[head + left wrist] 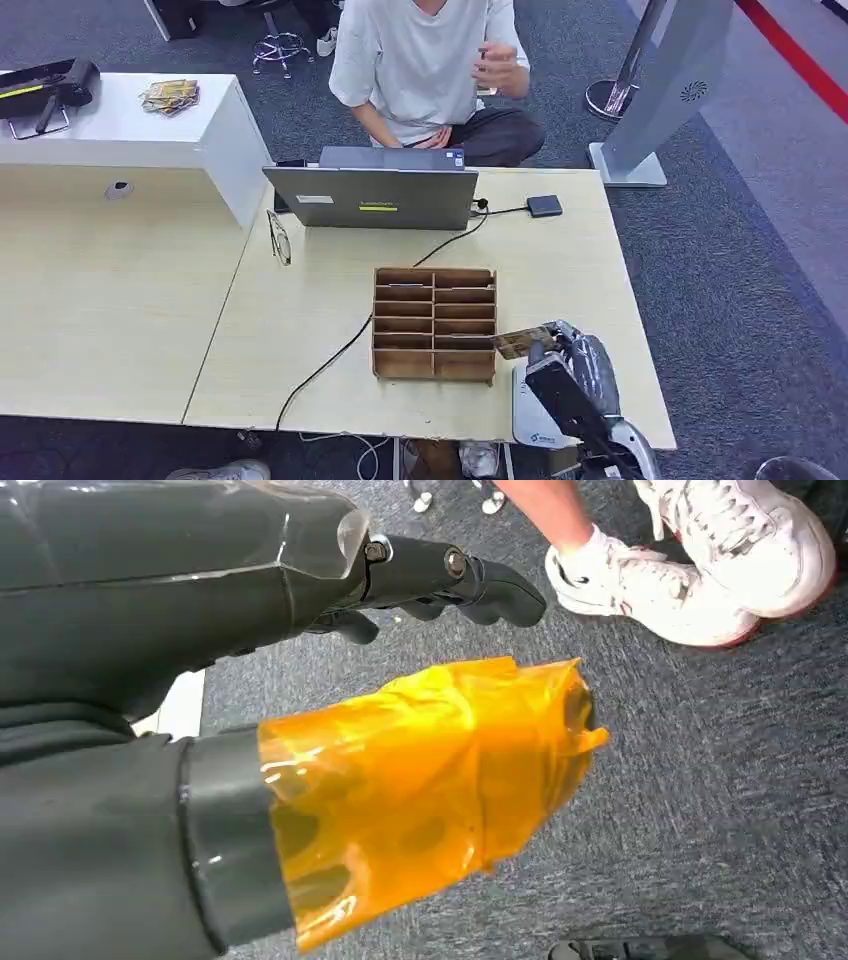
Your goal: Pass the card to the sensor for recognition and then transmit it.
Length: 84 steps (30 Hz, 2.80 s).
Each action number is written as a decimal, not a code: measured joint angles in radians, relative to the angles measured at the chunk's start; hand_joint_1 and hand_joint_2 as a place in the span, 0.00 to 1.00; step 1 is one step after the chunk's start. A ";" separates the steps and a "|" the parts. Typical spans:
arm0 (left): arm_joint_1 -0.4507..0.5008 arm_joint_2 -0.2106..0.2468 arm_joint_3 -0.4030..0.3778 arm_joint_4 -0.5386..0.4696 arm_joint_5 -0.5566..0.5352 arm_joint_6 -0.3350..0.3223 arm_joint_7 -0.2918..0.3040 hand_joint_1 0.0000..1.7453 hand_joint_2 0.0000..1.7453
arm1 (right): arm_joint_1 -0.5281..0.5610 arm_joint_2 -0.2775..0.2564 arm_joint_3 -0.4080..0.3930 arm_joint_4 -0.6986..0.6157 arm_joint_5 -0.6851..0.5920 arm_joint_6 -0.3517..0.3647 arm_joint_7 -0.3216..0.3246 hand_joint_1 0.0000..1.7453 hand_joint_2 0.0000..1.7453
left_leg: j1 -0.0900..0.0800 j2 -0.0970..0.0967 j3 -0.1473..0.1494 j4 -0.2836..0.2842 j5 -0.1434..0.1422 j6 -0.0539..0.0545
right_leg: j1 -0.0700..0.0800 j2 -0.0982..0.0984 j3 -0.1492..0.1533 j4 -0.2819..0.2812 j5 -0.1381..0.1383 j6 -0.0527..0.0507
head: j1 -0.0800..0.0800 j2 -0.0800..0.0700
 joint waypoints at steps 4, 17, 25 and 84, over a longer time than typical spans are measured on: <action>0.000 0.002 0.000 0.000 -0.006 0.000 0.000 0.00 0.00 | 0.003 -0.043 0.004 0.000 -0.231 0.178 -0.037 1.00 1.00 | 0.000 -0.001 0.000 0.000 0.000 0.000 | 0.000 0.000 0.000 0.000 0.000 0.000 | 0.000 0.000; -0.001 0.008 0.000 0.000 -0.018 0.000 0.000 0.00 0.00 | -0.011 -0.230 0.089 0.031 -0.289 0.274 0.031 1.00 1.00 | 0.000 -0.001 -0.001 0.000 0.000 0.000 | 0.000 -0.001 0.000 0.000 0.000 0.000 | 0.000 0.000; -0.001 0.009 0.000 0.000 -0.018 0.002 0.000 0.00 0.00 | -0.022 -0.257 0.148 0.068 -0.146 0.192 0.083 1.00 1.00 | 0.000 -0.001 0.000 0.000 0.000 0.000 | 0.000 -0.001 0.000 0.000 0.000 0.000 | 0.000 0.000; 0.000 -0.001 0.015 0.000 -0.047 -0.012 0.002 0.00 0.00 | -0.043 0.009 -0.027 0.145 0.439 -0.045 0.248 1.00 1.00 | 0.000 0.000 0.000 0.000 0.000 0.000 | 0.000 0.000 0.000 0.000 0.000 0.000 | 0.000 0.000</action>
